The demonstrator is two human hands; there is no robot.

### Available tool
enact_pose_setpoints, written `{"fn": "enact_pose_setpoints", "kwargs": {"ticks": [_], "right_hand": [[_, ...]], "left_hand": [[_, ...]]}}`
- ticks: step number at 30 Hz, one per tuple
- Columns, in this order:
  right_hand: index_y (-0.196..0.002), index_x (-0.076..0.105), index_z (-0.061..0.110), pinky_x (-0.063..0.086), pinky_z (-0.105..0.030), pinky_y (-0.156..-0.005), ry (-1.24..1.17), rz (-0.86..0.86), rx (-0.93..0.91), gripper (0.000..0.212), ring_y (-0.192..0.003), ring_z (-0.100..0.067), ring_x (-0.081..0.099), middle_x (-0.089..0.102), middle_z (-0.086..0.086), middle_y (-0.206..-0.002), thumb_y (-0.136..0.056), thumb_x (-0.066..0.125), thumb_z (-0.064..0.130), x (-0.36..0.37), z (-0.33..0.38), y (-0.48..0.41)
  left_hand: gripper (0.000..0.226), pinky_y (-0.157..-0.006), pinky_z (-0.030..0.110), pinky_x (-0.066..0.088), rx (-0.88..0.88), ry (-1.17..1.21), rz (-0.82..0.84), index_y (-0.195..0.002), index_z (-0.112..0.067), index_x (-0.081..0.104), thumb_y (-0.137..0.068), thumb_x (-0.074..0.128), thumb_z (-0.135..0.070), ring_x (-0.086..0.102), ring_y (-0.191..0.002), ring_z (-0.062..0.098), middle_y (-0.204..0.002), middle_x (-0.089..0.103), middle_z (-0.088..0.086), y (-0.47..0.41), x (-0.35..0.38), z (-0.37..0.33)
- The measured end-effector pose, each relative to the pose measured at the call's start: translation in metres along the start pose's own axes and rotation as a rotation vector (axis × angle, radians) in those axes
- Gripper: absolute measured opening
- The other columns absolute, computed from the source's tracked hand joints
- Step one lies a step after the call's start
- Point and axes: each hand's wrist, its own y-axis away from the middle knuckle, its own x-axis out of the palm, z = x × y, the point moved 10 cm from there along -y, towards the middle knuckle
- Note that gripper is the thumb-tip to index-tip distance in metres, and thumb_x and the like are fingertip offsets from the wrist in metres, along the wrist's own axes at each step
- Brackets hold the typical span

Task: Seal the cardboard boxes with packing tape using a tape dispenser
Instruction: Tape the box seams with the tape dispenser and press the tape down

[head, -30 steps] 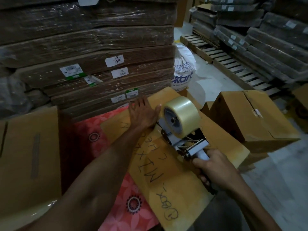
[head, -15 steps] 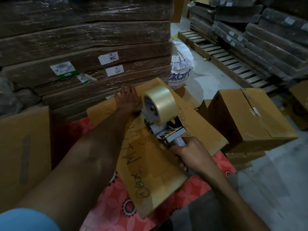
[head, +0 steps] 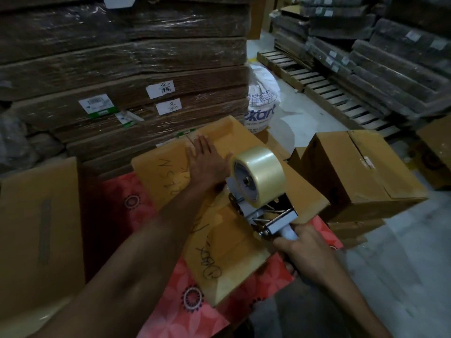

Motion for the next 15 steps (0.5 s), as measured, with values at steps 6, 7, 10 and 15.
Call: {"fn": "enact_pose_setpoints", "kwargs": {"ticks": [6,7,10,15], "right_hand": [[-0.079,0.065,0.002,0.045,-0.035,-0.049,-0.014,-0.018,-0.015,0.015,-0.048,-0.025,0.055,0.062,-0.011,-0.058,-0.087,0.067,0.015,0.004,-0.001,-0.001],[-0.078,0.065,0.002,0.045,-0.035,-0.049,-0.007,-0.024,-0.021,0.016,-0.048,-0.025,0.055,0.062,-0.011,-0.056,-0.088,0.067,0.015,0.004,0.000,-0.002],[-0.078,0.065,0.002,0.047,-0.038,-0.051,-0.019,-0.032,-0.034,0.017,-0.047,-0.025,0.056,0.063,-0.014,-0.058,-0.088,0.065,0.015,0.005,0.006,-0.008],[-0.082,0.065,-0.001,0.046,-0.034,-0.047,-0.014,-0.052,-0.065,0.019,-0.044,-0.021,0.056,0.062,-0.014,-0.058,-0.087,0.066,0.017,0.007,0.024,-0.022]], "left_hand": [[0.103,-0.122,0.056,-0.002,0.110,-0.102,0.046,-0.155,0.000,-0.016,-0.096,0.054,-0.047,-0.015,-0.153,0.031,-0.164,-0.021,0.018,0.036,0.014,-0.011],[0.100,-0.122,0.057,-0.001,0.135,-0.117,0.036,-0.156,-0.001,-0.015,-0.097,0.051,-0.048,-0.013,-0.154,0.029,-0.165,-0.019,0.016,0.034,0.013,-0.009],[0.091,-0.120,0.061,0.002,0.176,-0.140,0.033,-0.158,-0.006,-0.011,-0.100,0.044,-0.048,-0.010,-0.155,0.026,-0.167,-0.016,0.011,0.026,0.011,-0.003],[0.089,-0.120,0.062,0.002,0.157,-0.170,0.082,-0.158,-0.005,-0.012,-0.102,0.041,-0.049,-0.010,-0.154,0.025,-0.166,-0.018,0.011,0.004,0.007,0.006]]}}
